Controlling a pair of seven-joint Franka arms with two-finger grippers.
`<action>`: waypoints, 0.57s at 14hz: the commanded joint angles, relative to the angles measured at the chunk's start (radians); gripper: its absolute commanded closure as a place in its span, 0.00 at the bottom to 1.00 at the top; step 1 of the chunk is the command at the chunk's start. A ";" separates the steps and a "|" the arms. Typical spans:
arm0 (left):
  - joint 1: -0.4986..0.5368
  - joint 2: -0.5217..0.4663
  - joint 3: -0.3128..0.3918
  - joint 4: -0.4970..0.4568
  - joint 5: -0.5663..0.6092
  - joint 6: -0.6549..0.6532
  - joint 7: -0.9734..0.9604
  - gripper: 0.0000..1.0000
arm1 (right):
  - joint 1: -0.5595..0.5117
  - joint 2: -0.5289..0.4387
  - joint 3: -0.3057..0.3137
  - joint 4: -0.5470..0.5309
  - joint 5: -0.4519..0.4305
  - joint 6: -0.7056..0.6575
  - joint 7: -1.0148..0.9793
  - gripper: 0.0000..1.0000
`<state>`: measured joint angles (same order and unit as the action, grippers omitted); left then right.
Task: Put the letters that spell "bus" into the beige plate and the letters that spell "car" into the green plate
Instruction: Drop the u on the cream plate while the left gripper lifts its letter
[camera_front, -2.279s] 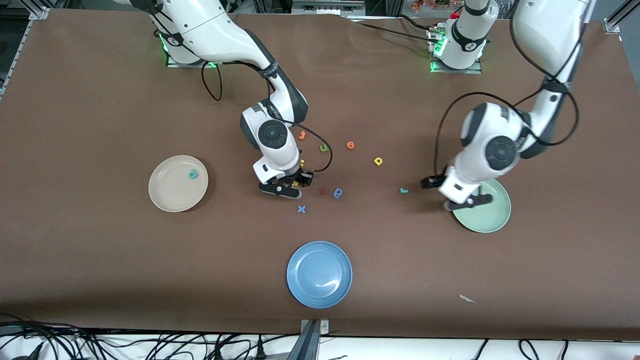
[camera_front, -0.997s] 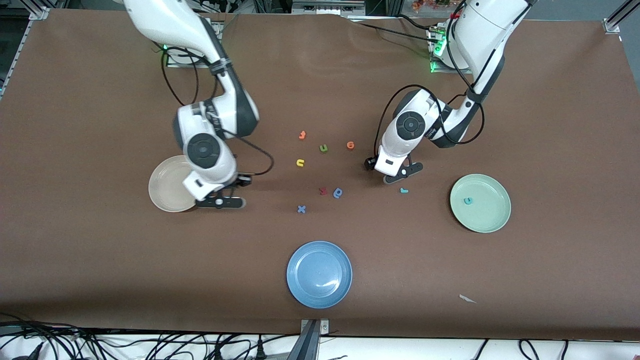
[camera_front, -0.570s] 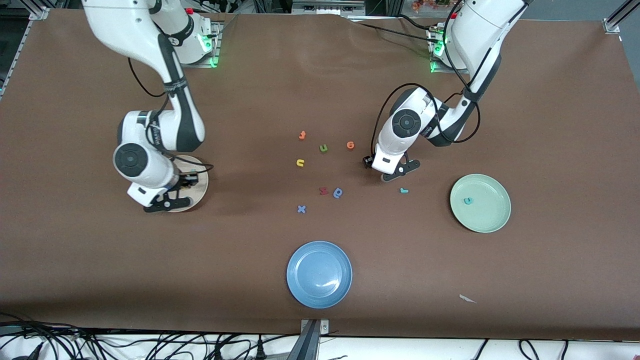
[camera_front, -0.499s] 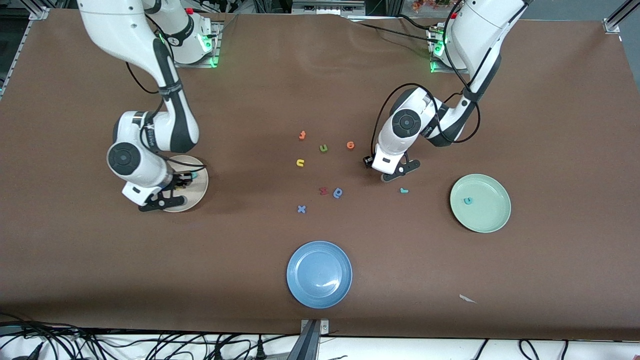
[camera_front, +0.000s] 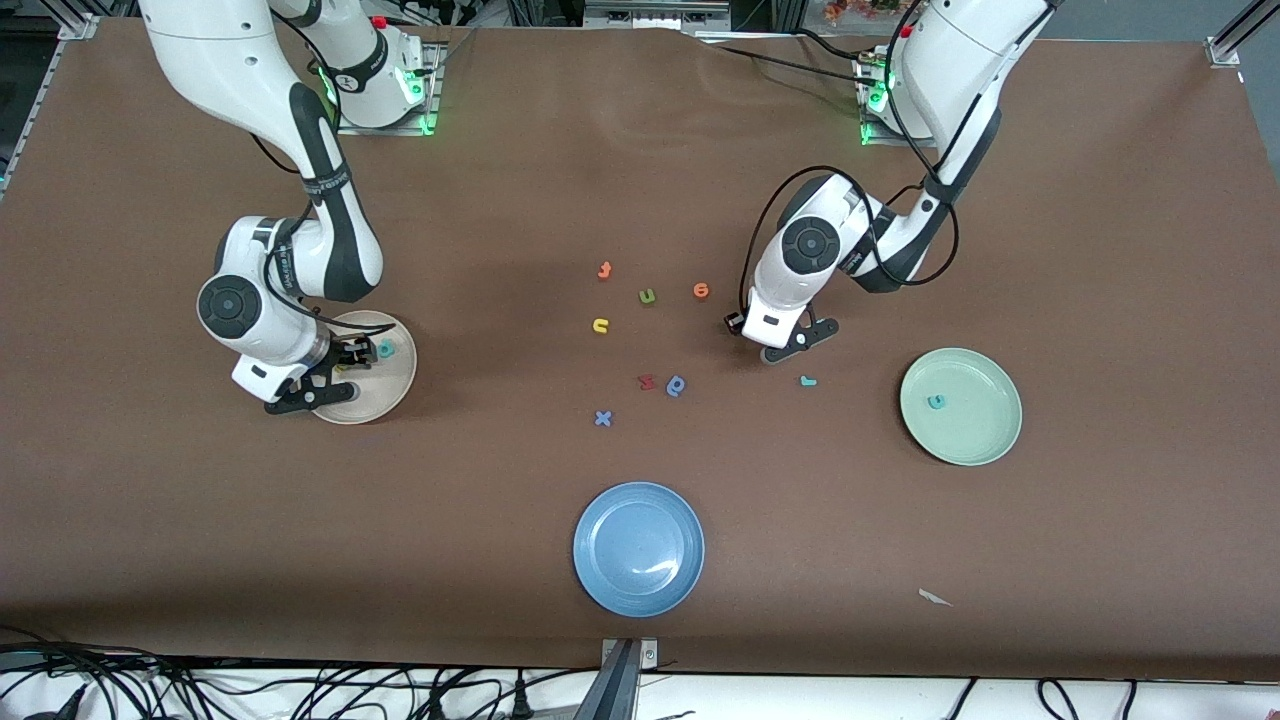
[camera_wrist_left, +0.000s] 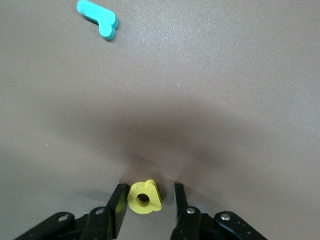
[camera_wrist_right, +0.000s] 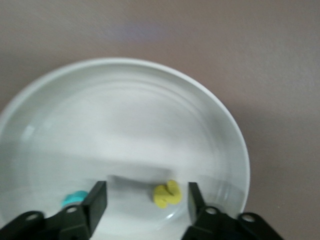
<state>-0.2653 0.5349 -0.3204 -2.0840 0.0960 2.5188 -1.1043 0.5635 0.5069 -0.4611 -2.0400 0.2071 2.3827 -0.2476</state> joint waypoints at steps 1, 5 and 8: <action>-0.011 0.011 0.007 0.002 0.034 -0.009 -0.031 0.67 | 0.045 -0.038 0.016 0.078 0.015 -0.170 0.178 0.01; 0.004 0.008 0.014 0.019 0.051 -0.017 -0.008 0.75 | 0.206 -0.036 0.018 0.135 0.017 -0.221 0.530 0.01; 0.079 -0.001 0.012 0.122 0.070 -0.199 0.111 0.75 | 0.314 -0.002 0.021 0.184 0.122 -0.215 0.772 0.01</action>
<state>-0.2393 0.5352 -0.3063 -2.0436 0.1316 2.4436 -1.0758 0.8255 0.4784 -0.4320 -1.8926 0.2627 2.1737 0.4058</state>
